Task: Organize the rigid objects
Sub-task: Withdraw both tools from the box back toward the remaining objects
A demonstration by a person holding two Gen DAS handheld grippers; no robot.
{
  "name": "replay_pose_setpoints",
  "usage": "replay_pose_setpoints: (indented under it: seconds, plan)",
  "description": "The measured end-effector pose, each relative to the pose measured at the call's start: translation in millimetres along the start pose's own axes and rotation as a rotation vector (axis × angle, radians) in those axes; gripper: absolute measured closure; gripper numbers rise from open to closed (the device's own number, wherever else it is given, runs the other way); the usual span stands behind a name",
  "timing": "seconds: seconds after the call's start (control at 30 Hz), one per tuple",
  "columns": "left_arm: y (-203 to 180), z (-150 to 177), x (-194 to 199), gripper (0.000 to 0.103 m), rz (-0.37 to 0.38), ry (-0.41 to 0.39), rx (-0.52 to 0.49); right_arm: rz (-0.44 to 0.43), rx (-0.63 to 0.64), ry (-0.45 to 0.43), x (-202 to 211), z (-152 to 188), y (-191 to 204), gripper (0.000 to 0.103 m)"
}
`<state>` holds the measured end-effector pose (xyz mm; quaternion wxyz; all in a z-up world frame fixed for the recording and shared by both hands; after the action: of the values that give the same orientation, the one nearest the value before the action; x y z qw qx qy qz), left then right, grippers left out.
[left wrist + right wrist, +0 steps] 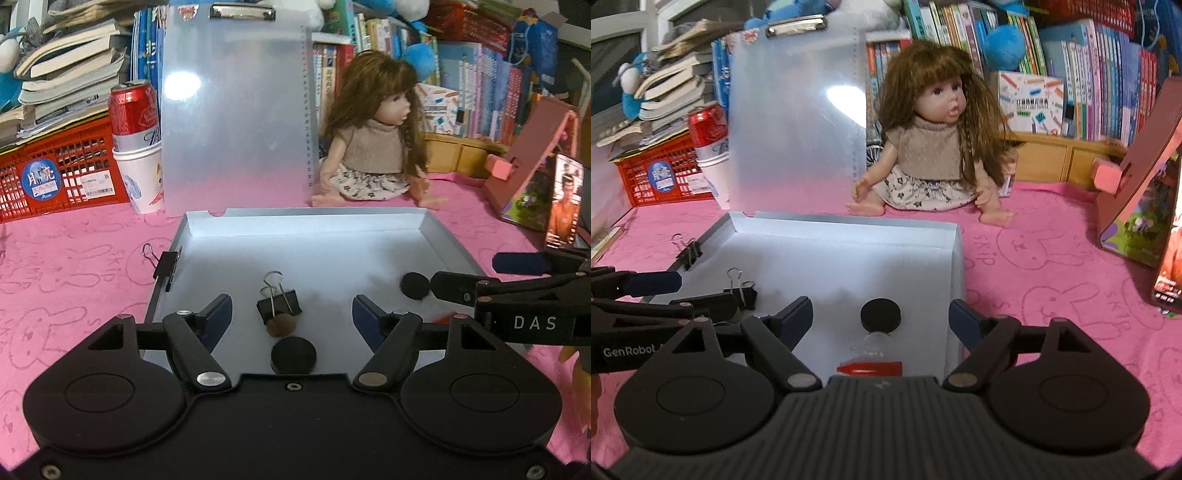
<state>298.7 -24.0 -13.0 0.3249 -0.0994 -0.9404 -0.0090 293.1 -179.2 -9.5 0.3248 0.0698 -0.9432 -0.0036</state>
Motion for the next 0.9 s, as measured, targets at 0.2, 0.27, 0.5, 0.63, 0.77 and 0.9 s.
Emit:
replay_pose_setpoints:
  seconds: [0.2, 0.27, 0.5, 0.63, 0.77, 0.9]
  plan:
    - [-8.9, 11.5, 28.0, 0.033, 0.022, -0.014, -0.016, -0.019, 0.059, -0.043, 28.7, 6.0, 9.2, 0.013]
    - [-11.2, 16.1, 38.5, 0.032, 0.036, -0.024, -0.017, -0.020, 0.078, -0.061, 39.4, 8.4, 11.3, 0.012]
    - [-15.6, 31.7, 71.8, 0.031, 0.068, -0.048, -0.009, -0.040, 0.121, -0.111, 72.8, 17.9, 16.6, 0.007]
    - [-18.5, 41.6, 89.4, 0.030, 0.081, -0.068, -0.012, -0.057, 0.129, -0.123, 87.6, 27.4, 19.6, 0.006]
    - [-21.7, 54.8, 103.8, 0.030, 0.080, -0.074, -0.011, -0.069, 0.138, -0.129, 97.9, 38.5, 22.8, 0.005]
    - [-23.7, 66.6, 113.8, 0.030, 0.084, -0.075, -0.010, -0.083, 0.133, -0.133, 107.1, 48.0, 24.5, 0.005]
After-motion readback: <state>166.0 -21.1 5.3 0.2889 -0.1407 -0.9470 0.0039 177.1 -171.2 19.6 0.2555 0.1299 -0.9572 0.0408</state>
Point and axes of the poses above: each gripper's, at about its wrist camera, not at the fingertips, and x roughly against the way its jaws point, y to its left, z to its underside, the point moved 10 cm from there along -x, roughly the way its jaws point, and after that the axes turned 1 degree about x, right-handed, at the moved point
